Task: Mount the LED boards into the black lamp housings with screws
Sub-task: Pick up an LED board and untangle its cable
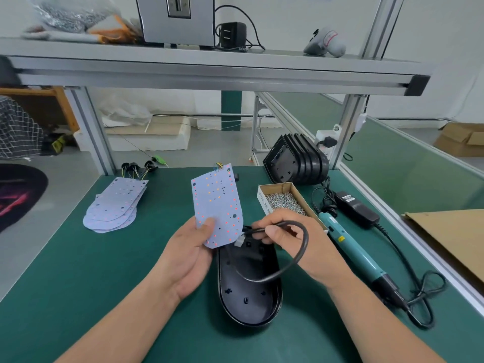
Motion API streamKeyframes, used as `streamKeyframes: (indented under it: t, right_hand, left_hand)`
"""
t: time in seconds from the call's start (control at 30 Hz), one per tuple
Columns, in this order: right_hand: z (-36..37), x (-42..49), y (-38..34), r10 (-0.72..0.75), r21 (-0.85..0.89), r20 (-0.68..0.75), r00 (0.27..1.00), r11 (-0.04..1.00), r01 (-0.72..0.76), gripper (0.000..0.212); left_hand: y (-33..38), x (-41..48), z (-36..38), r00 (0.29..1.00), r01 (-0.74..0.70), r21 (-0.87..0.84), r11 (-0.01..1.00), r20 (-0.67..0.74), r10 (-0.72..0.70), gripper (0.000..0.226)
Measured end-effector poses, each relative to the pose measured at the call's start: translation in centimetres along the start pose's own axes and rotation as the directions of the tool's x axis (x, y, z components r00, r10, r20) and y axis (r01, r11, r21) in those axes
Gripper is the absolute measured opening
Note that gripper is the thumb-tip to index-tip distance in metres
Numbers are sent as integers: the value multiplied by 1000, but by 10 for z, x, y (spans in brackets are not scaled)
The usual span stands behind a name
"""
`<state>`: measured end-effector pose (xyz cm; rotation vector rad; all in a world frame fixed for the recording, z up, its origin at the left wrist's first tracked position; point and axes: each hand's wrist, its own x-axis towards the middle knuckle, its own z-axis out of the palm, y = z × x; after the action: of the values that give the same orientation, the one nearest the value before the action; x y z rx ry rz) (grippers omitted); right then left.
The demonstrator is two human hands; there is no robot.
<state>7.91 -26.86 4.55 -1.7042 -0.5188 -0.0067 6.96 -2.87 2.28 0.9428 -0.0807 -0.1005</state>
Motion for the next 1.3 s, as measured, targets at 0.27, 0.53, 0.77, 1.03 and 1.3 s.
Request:
streamKeyframes:
  t: [0.27,0.53,0.77,1.03,1.3]
  right_hand:
    - [12,-7,1,-143,-150,-63,988,980,132,15]
    - [16,-1,3,-60,-123,-134,989,991,44,10]
    - [13,2,6,-50,-47,-137,989,998,44,16]
    - [22,10,9,14,-8,-174,985,1000,-15,21]
    - [20,14,19,78,220,-264,961,975,-19,8]
  left_hand:
    - [8,1,-3,998,-60,-34,998,1,60,41]
    - [9,1,-3,997,-75,-14,997,30,76,41]
    - [11,-5,8,991,-105,14,994,82,104,41]
    - [12,-9,13,991,-49,-50,998,119,55,44]
    - [12,-10,5,987,87,163,983,121,-108,40]
